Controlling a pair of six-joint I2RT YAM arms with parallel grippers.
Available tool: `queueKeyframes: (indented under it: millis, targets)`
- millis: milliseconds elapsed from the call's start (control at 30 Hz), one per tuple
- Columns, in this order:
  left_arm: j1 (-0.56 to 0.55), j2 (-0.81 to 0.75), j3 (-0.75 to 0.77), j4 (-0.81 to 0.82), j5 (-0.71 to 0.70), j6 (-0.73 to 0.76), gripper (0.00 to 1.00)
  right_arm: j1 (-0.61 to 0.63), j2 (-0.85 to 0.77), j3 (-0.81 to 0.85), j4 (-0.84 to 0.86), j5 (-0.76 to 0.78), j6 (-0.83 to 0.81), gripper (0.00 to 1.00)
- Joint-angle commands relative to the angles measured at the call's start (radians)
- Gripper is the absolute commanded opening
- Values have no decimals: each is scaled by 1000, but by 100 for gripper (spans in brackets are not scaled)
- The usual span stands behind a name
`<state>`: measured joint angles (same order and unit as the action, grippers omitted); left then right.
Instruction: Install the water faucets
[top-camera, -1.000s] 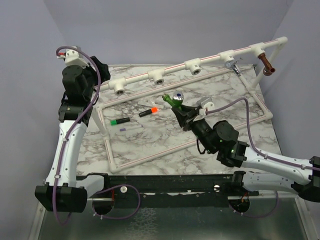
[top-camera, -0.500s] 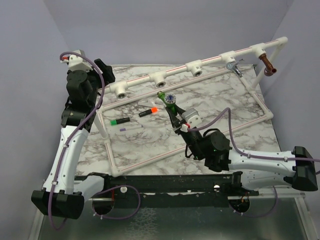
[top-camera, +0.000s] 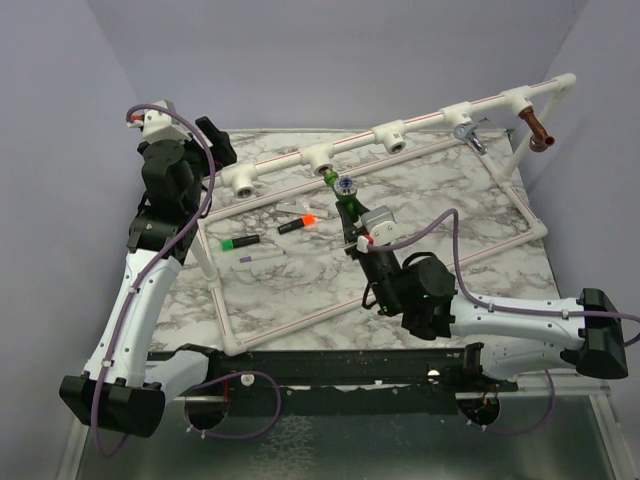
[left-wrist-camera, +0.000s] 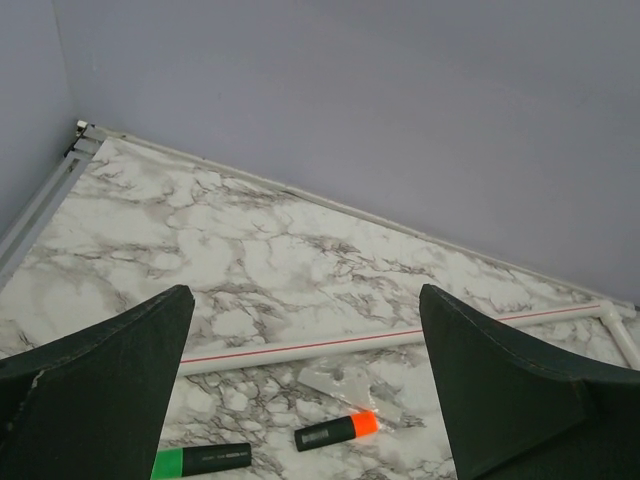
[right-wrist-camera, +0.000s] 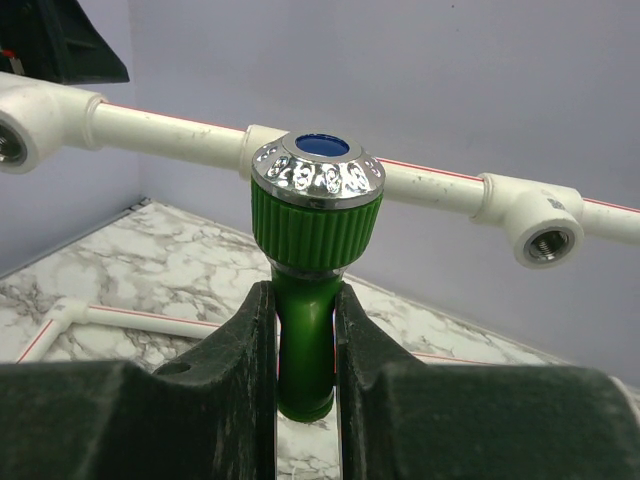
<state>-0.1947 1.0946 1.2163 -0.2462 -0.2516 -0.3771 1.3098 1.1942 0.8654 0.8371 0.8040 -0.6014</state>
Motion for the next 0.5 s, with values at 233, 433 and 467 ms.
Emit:
queueKeyframes:
  millis: [233,433,467]
  targets:
    - [-66,73,-85,-378,62,17,99,8,39,47,43,54,5,1]
    - [-73,77,-86,-381,54,19,99,8,58,61,58,63,-3,0]
    - [-74,76,-86,-381,54,20,99,8,60,62,59,63,-4,0]
